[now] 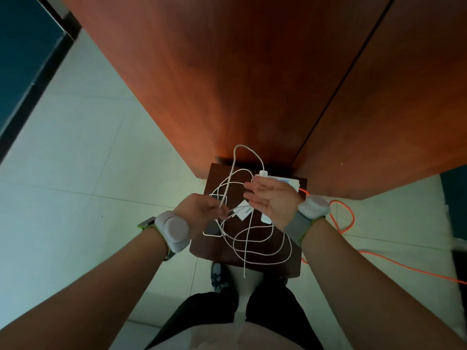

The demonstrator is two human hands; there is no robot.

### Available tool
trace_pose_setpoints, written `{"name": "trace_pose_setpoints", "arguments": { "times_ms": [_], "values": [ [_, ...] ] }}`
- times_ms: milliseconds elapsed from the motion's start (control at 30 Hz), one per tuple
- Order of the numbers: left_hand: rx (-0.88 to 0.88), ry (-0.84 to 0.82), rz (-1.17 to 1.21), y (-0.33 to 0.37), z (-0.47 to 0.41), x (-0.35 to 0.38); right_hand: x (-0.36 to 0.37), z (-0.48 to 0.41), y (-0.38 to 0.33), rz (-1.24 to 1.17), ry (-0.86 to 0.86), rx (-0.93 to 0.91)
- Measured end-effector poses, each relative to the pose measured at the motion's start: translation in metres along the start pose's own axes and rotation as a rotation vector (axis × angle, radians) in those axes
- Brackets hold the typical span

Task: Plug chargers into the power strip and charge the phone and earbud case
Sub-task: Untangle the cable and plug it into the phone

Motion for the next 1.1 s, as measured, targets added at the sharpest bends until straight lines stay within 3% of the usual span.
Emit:
{"name": "trace_pose_setpoints", "arguments": {
  "times_ms": [233, 567, 800, 933, 1100],
  "values": [
    [0.176, -0.030, 0.128, 0.045, 0.006, -0.009, 0.046, 0.029, 0.015, 0.483, -0.030, -0.242],
    [0.200, -0.073, 0.441, 0.087, 0.025, -0.009, 0.069, 0.066, -0.015, 0.618, 0.196, -0.464],
    [0.175, 0.006, 0.403, 0.096, 0.036, -0.004, 0.042, 0.084, -0.044, 0.266, 0.104, -0.373],
    [0.128, -0.061, 0.390, 0.082, 0.039, 0.007, 0.016, 0.094, -0.065, 0.066, 0.021, -0.323],
    [0.105, 0.005, 0.218, 0.070, 0.041, 0.028, -0.018, 0.104, -0.077, -0.095, -0.045, -0.300]
  ]
}}
Point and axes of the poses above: each hand's wrist, its own z-axis away from the middle knuckle, its own x-axis out of the palm, y = z × x, the point moved 5 cm from there along -z, towards the middle knuckle, and after that the axes turned 12 degrees about z, right-handed, at the moved point
